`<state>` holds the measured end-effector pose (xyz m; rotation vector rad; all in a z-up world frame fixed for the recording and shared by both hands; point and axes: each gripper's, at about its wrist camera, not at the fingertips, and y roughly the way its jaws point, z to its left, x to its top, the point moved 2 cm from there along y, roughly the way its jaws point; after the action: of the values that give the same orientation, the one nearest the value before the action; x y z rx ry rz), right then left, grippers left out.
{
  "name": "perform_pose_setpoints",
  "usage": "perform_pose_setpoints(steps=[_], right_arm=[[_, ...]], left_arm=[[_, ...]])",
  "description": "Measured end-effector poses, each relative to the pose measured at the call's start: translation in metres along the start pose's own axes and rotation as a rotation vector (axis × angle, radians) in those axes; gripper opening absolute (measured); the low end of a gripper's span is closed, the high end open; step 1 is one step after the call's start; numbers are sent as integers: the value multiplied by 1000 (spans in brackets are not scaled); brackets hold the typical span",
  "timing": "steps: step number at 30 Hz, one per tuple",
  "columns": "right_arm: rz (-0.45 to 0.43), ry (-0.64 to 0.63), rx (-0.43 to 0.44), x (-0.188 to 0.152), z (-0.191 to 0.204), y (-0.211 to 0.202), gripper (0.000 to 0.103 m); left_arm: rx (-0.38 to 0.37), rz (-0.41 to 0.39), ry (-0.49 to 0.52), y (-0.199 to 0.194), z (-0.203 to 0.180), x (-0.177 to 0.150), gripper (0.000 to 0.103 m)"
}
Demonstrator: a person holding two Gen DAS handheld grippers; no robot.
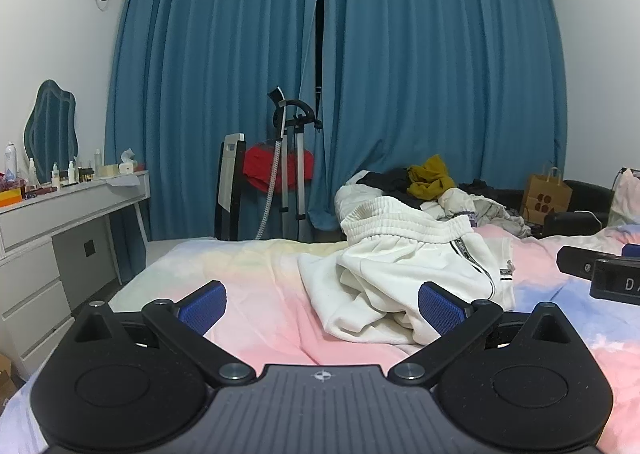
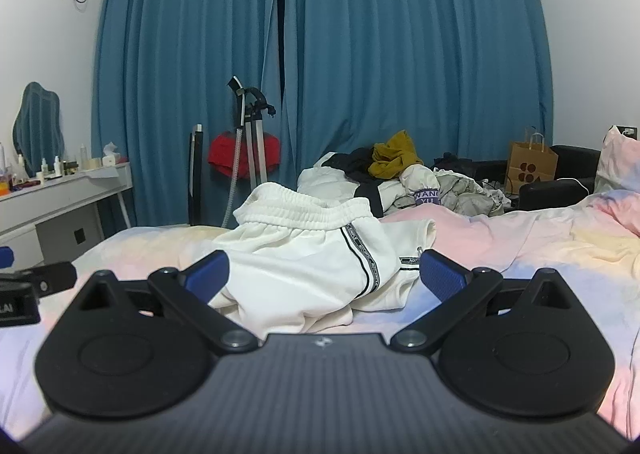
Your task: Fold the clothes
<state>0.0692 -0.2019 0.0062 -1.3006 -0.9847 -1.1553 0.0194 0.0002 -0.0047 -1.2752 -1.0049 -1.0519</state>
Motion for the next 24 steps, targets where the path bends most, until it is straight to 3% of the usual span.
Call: perform_pose_setpoints(steps=[24], right_arm=[[11,16,13,-4,1,1,103]], left_arm=[[-30,25,-24,-1,3,-6,103]])
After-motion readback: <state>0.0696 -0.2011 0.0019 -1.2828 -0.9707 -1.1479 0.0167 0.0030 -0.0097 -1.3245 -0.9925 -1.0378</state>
